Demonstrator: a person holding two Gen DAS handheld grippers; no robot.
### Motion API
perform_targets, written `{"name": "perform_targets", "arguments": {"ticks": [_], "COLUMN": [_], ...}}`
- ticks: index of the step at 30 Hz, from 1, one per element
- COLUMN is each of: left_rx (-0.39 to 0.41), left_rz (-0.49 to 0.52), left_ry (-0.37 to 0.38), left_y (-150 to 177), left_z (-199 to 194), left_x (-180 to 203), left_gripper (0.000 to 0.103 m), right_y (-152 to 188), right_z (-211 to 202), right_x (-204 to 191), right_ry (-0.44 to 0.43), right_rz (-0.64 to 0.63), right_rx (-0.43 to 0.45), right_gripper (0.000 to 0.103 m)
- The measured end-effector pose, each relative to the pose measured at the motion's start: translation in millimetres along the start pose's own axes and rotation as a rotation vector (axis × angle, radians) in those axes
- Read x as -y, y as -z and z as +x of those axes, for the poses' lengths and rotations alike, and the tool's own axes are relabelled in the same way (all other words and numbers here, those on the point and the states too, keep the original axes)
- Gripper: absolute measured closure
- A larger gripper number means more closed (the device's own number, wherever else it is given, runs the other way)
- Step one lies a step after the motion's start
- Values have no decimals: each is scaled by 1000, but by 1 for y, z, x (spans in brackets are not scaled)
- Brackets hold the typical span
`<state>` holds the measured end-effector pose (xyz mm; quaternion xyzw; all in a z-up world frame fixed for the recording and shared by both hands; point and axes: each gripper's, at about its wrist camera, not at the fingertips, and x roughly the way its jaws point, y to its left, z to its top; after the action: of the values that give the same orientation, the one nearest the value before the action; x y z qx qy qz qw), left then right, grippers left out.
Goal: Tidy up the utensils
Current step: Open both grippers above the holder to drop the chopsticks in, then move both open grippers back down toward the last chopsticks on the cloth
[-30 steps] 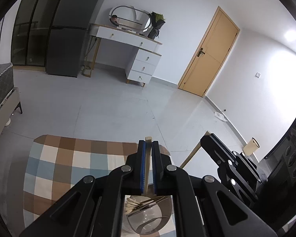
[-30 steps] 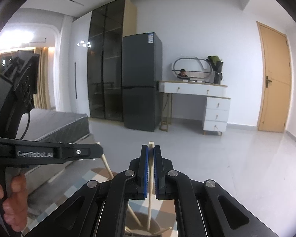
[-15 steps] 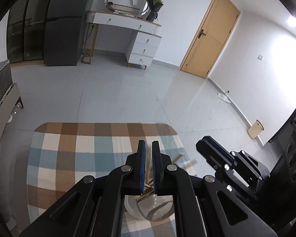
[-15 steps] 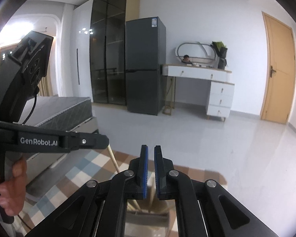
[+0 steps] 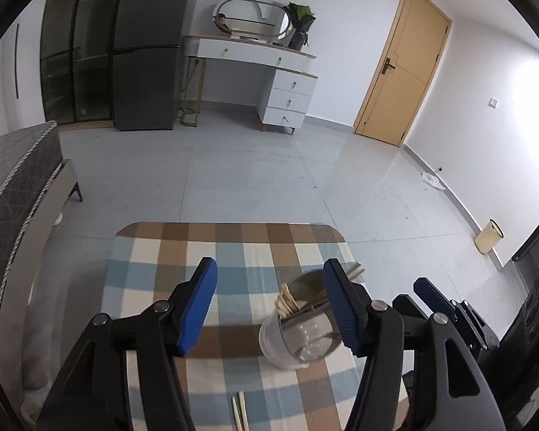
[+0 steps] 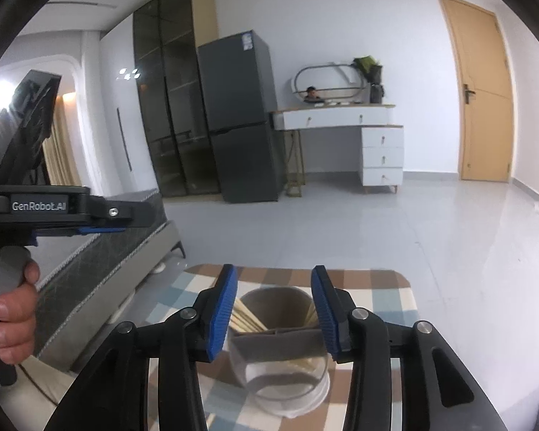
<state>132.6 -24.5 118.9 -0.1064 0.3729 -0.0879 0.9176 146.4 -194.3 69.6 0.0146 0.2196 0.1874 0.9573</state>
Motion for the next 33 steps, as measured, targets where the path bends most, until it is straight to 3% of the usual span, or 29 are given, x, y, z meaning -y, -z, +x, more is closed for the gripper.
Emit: {"name": "perform_targets", "arguments": {"ticks": [4,6,9,18,24,27,31,33], "left_rx": [58,87,86,113,107,107,114,63], "left_rz": [-19,-28,-44,-15,-36,-50,-59,-59], "left_ry": [-47,-52,-57,-124,-64,-45,-87,-118], "left_y": [12,19,33,67,83,92,112,124], "left_z": [-39,-54,-71,-105,-133,-144,-129,-102], "left_x": [-4,-7,-12,-6,-6,-8,-17,-26], "left_gripper": [42,31,29,24,23,16,13,13], "right_y": [0,2,5,19,41,55,72,85], "right_z": [-26,-41,-56,-78,-93,-99,-94,-88], "right_x": [-11,-17,-27,-59,-80,-85,-82,-80], "right_ry": [8,3,4,-3,0,5,-2,-12], "right_rz": [20,32,41,60,31,34,95,114], "right_rx": [23,36,42,29,19,19,-2,-34], "right_gripper": [45,38,29,20,19,16,16,16]}}
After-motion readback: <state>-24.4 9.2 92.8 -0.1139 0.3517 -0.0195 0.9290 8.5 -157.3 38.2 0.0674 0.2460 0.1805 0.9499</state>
